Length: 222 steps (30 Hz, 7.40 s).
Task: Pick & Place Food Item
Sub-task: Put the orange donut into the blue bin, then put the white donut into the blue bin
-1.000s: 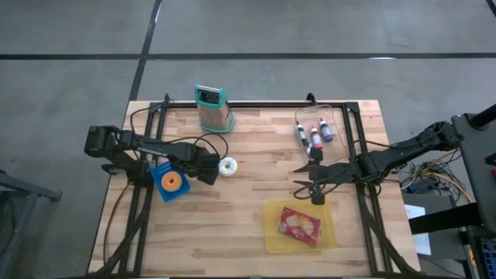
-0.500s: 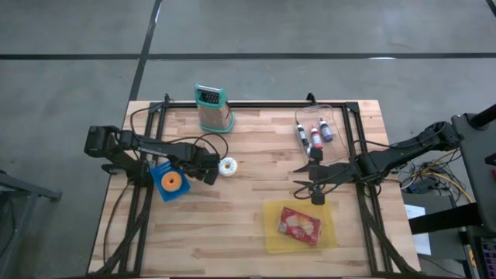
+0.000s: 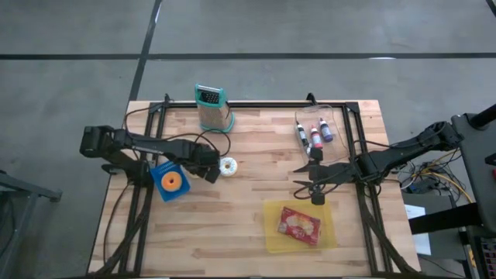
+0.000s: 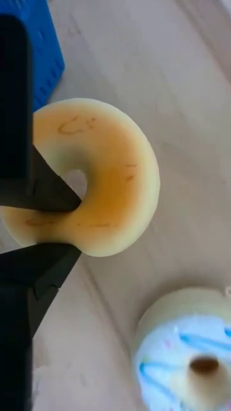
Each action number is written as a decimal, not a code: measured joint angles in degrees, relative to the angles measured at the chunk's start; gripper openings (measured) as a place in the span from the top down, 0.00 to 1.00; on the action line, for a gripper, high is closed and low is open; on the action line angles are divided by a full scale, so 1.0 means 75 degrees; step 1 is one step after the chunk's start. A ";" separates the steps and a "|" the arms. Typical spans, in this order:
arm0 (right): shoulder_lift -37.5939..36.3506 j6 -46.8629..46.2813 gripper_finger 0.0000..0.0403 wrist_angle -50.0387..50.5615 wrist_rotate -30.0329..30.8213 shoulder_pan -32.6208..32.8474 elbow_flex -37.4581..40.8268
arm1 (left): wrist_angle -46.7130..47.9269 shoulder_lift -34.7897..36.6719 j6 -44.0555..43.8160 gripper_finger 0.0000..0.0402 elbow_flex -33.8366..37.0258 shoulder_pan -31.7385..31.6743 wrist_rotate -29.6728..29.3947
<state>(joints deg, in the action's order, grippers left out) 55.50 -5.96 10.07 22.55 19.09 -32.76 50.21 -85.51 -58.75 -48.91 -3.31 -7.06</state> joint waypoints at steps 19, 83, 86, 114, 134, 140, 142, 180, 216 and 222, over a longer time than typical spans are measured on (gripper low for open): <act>-0.0001 0.0000 0.63 -0.0003 0.0000 0.0000 0.0001 | 0.2943 0.1088 0.1177 0.80 -0.1635 0.0268 0.0097; 0.0001 0.0000 0.63 -0.0004 0.0000 0.0001 0.0001 | 0.1874 0.2272 -0.0946 0.80 0.1348 0.1778 0.0955; 0.0001 0.0000 0.63 -0.0006 0.0000 0.0000 0.0000 | 0.1688 0.2272 -0.0947 0.80 0.1473 0.1778 0.0983; 0.0000 0.0000 0.63 -0.0003 0.0000 0.0001 0.0000 | 0.1357 0.2272 -0.0778 0.71 0.1560 0.1778 0.1260; 0.0001 0.0000 0.63 -0.0004 0.0000 0.0001 0.0001 | 0.1356 0.2272 -0.0804 0.45 0.1560 0.1775 0.1433; 0.0001 0.0000 0.63 -0.0006 0.0000 0.0000 0.0001 | 0.1359 0.2272 -0.0803 0.45 0.1560 0.1775 0.1445; 0.0001 0.0000 0.63 -0.0003 0.0000 0.0003 0.0000 | 0.1359 0.2272 -0.0803 0.45 0.1560 0.1775 0.1461; -0.0001 0.0000 0.63 -0.0006 0.0000 0.0003 0.0001 | 0.2860 0.2456 -0.0496 0.45 -0.0531 0.1582 0.1053; 0.0000 0.0000 0.63 -0.0009 0.0000 0.0003 0.0001 | 0.0198 0.2214 0.2856 0.45 -0.0827 -0.0024 0.0542; 0.0001 0.0000 0.63 -0.0005 0.0000 0.0000 0.0000 | -0.0326 0.1779 0.3294 0.45 -0.0842 -0.0134 0.0427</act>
<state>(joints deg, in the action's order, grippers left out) 55.51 -5.96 10.02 22.54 19.10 -32.75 47.77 -72.17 -34.04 -55.23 -4.32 -3.86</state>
